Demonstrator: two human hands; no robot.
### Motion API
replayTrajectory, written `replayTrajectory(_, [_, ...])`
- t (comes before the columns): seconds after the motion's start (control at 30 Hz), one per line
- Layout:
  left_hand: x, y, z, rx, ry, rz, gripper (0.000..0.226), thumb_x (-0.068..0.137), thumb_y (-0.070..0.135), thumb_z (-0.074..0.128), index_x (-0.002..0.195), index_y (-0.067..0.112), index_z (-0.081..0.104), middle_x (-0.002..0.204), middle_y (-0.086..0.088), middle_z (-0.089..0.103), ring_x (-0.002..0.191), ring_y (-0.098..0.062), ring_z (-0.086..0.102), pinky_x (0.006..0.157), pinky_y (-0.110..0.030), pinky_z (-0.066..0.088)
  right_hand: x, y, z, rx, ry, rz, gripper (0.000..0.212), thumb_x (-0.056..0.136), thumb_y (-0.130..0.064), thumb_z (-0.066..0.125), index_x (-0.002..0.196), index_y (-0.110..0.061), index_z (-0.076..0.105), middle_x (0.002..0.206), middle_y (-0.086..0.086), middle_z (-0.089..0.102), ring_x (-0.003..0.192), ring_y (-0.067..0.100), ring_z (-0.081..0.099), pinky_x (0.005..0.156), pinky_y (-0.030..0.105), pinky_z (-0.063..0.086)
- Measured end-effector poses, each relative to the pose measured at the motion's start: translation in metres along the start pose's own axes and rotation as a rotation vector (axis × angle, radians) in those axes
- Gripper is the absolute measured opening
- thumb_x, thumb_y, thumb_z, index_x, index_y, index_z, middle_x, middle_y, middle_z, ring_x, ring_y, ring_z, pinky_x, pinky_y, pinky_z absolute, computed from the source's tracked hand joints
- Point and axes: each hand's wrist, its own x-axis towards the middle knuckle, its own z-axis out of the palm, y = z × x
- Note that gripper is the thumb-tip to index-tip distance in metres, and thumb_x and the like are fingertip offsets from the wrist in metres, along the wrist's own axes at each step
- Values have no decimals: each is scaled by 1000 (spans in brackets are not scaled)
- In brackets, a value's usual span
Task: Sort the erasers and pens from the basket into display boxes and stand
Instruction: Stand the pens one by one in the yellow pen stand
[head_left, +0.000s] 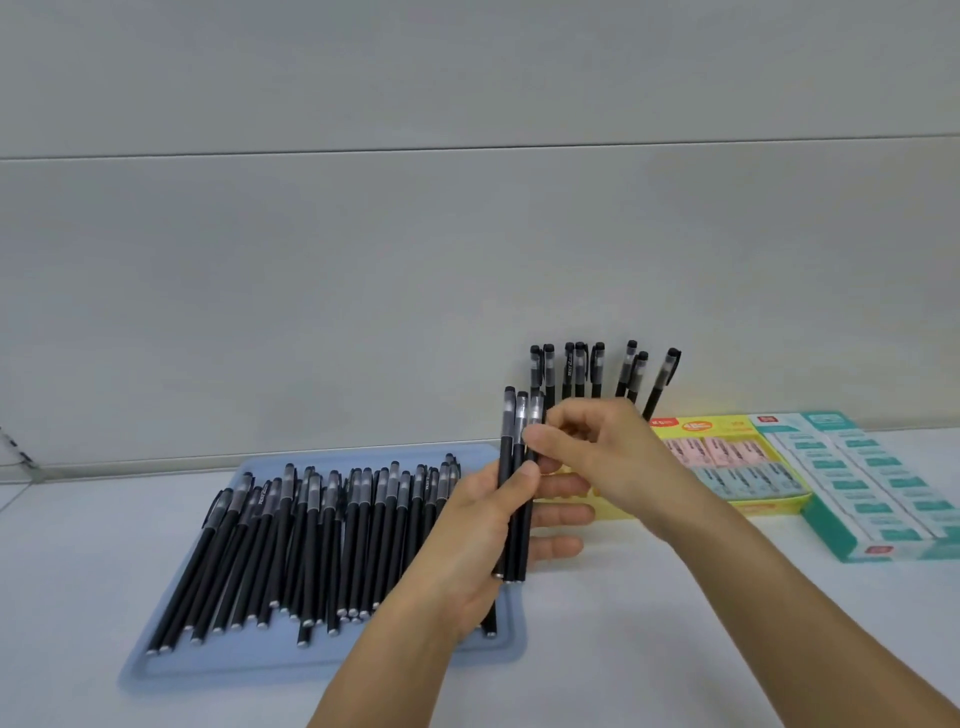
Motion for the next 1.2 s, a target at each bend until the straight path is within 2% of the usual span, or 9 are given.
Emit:
replayTrajectory(0.07, [-3, 2, -2, 11, 15, 12, 29, 102, 23, 44, 118, 8, 63, 107, -13, 73, 99, -28, 70, 83, -42, 58, 4, -1, -1, 50, 54, -2, 21, 88, -27, 69, 71, -14, 66, 62, -2, 66, 55, 5, 58, 56, 18, 45])
replayTrajectory(0.13, [-5, 4, -9, 2, 102, 29, 27, 102, 21, 43, 116, 9, 63, 105, -10, 74, 99, -24, 71, 84, -40, 58, 8, -2, -9, 177, 259, -35, 18, 90, -19, 66, 78, -6, 65, 61, 4, 66, 48, 9, 57, 50, 21, 47])
replayTrajectory(0.23, [-6, 5, -25, -90, 270, 45, 27, 102, 21, 43, 117, 7, 61, 102, -9, 75, 99, -22, 71, 82, -39, 58, 21, 2, -24, 137, 512, -135, 17, 92, -15, 62, 86, 1, 61, 75, 13, 69, 61, 18, 69, 62, 27, 58])
replayTrajectory(0.33, [-10, 8, -33, -133, 318, 52, 26, 102, 21, 43, 116, 6, 60, 101, -11, 74, 98, -24, 71, 81, -40, 59, 30, 16, -22, -44, 500, -140, 13, 92, -18, 62, 84, -8, 60, 78, 10, 69, 67, 14, 70, 71, 34, 59])
replayTrajectory(0.77, [-16, 6, -33, -127, 304, 48, 26, 102, 22, 44, 117, 7, 60, 101, -10, 75, 95, -24, 72, 80, -40, 59, 45, 36, 1, -239, 355, -113, 24, 91, -26, 63, 71, -18, 52, 72, 3, 66, 73, 20, 68, 70, 45, 58])
replayTrajectory(0.97, [-18, 7, -29, -118, 250, 58, 28, 102, 24, 44, 117, 8, 61, 102, -10, 74, 94, -25, 72, 76, -38, 58, 23, 24, 6, -342, 518, -76, 31, 85, -41, 68, 106, -26, 49, 75, -7, 54, 69, 10, 53, 61, 32, 46])
replayTrajectory(1.07, [-18, 8, -23, -76, 137, 45, 29, 102, 24, 43, 119, 8, 60, 106, -11, 73, 96, -27, 71, 76, -38, 59, 8, 8, 18, -129, 331, -122, 13, 89, -35, 65, 93, -23, 67, 75, -9, 65, 71, 4, 60, 68, 27, 48])
replayTrajectory(1.13, [-19, 8, -15, 4, 20, 36, 29, 103, 25, 43, 120, 10, 61, 109, -12, 72, 99, -29, 70, 78, -40, 59, 3, -4, 23, 77, 66, -58, 14, 90, -32, 65, 83, -21, 71, 75, -8, 68, 71, 5, 64, 68, 22, 49])
replayTrajectory(1.2, [-18, 7, -9, 61, -46, 36, 29, 103, 24, 42, 119, 11, 63, 110, -12, 72, 101, -29, 69, 84, -43, 58, 1, -10, 18, 179, -9, -51, 18, 90, -28, 66, 74, -19, 70, 68, -2, 63, 64, 11, 60, 61, 21, 47])
